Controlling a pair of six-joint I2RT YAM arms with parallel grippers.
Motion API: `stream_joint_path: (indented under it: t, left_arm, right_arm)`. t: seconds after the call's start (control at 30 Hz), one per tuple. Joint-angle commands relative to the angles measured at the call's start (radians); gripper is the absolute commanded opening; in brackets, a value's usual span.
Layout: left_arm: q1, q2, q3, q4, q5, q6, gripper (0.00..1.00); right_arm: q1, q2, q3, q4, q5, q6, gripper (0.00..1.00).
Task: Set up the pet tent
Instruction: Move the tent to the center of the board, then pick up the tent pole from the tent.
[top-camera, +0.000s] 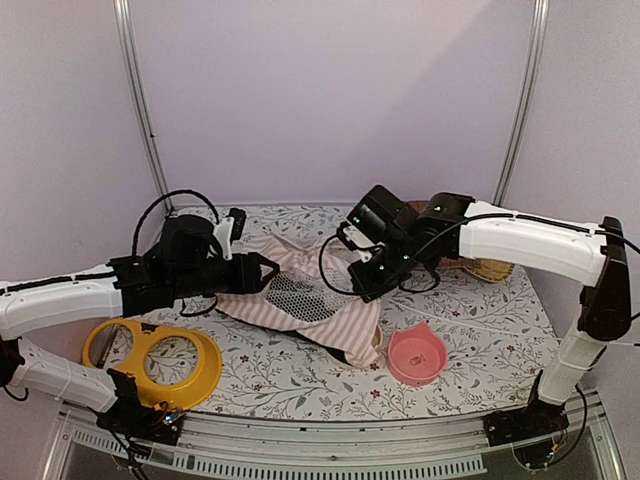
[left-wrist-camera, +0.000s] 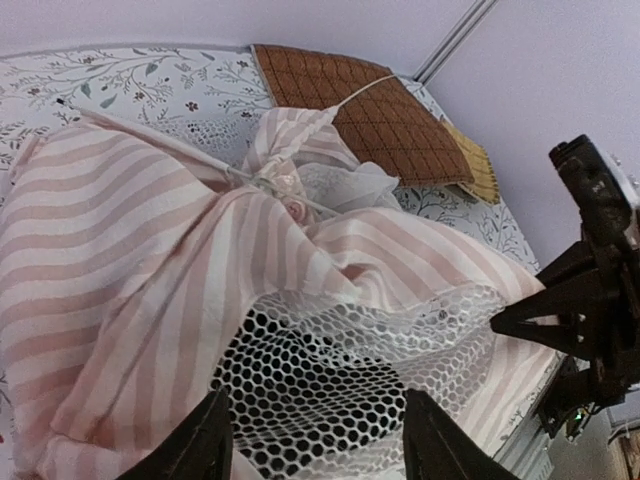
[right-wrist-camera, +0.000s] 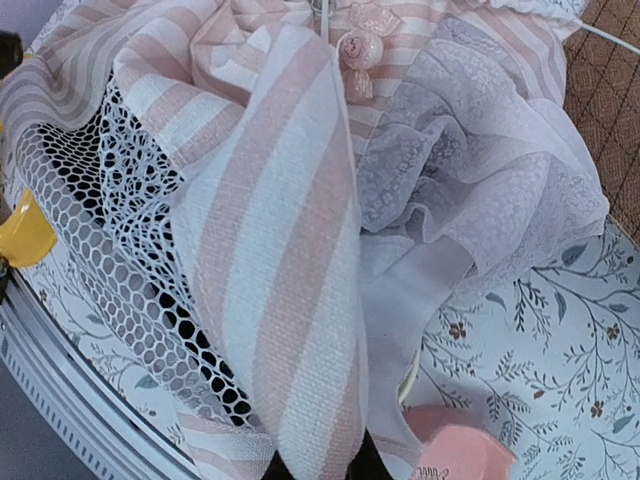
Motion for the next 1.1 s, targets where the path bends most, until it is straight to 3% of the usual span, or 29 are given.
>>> stream_joint_path:
  t: [0.0, 0.27, 0.5, 0.6, 0.73, 0.93, 1.07]
  left_arm:
    - [0.051, -0.031, 0.048, -0.011, -0.002, 0.057, 0.58]
    - [0.087, -0.061, 0.027, -0.021, 0.0, 0.078, 0.59]
    - [0.094, -0.092, -0.095, 0.024, 0.023, 0.033, 0.6]
    - [0.093, -0.098, -0.16, 0.071, 0.035, -0.002, 0.6]
    - [0.093, -0.081, -0.207, 0.131, 0.058, -0.043, 0.61]
    - [0.09, -0.018, -0.22, 0.191, 0.078, -0.051, 0.59]
    - [0.077, 0.055, -0.222, 0.252, 0.087, -0.008, 0.56]
  right_arm:
    - [-0.051, 0.173, 0.206, 0.118, 0.078, 0.03, 0.0]
    - [-0.115, 0.606, 0.744, 0.1, 0.034, 0.016, 0.0]
    - [-0.12, 0.607, 0.751, 0.21, -0.151, -0.02, 0.52]
    - [-0.119, 0.53, 0.709, 0.192, -0.157, -0.055, 0.7]
    - [-0.119, 0.38, 0.567, 0.166, -0.109, -0.096, 0.8]
    - [-0.135, 0.096, 0.151, 0.146, 0.0, -0.118, 0.84]
    - [-0.135, -0.109, -0.157, 0.175, -0.018, -0.048, 0.81]
